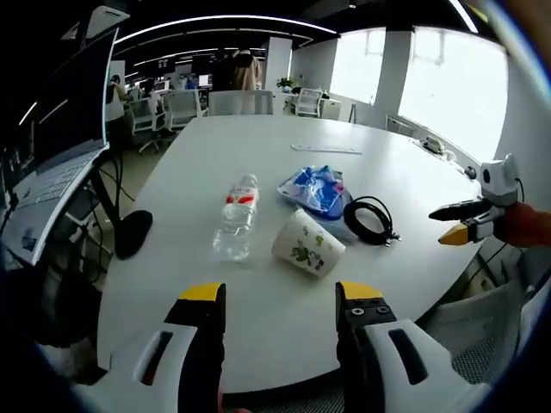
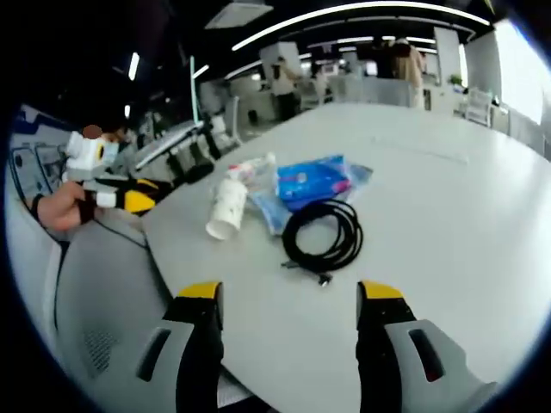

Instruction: Arrange the tabletop items into an orderly group along one side of the table until the central work area is clear of visible clutter.

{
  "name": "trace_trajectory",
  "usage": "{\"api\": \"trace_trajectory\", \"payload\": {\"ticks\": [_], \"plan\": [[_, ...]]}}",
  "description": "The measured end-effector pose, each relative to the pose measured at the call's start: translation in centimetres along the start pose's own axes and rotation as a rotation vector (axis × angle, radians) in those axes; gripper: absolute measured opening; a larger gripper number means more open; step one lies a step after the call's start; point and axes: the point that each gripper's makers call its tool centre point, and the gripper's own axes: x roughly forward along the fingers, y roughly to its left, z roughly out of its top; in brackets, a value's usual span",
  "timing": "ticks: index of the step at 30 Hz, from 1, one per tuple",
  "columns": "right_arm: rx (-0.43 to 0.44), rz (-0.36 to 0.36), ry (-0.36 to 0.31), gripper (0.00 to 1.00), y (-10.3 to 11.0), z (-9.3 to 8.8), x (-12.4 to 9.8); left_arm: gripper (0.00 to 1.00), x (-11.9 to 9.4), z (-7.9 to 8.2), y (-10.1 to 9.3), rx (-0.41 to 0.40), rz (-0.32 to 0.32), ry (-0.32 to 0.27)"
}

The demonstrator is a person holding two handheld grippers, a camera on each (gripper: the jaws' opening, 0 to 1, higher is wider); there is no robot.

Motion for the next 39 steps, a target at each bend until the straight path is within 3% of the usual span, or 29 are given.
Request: {"api": "trace_trajectory", "payload": {"ticks": [16,39], "plan": [[0.002,-0.016,-0.016,0.62,-1.00,0.27,-0.50,0.51,0.31,0.69,-0.18,0.000,-0.006,-0.010],[0.006,0.007,-0.009,0.62,-0.30,-0.01,0.06,0.50,0.10,0.84,0.31,-0.018,0.012,-0.016]]}}
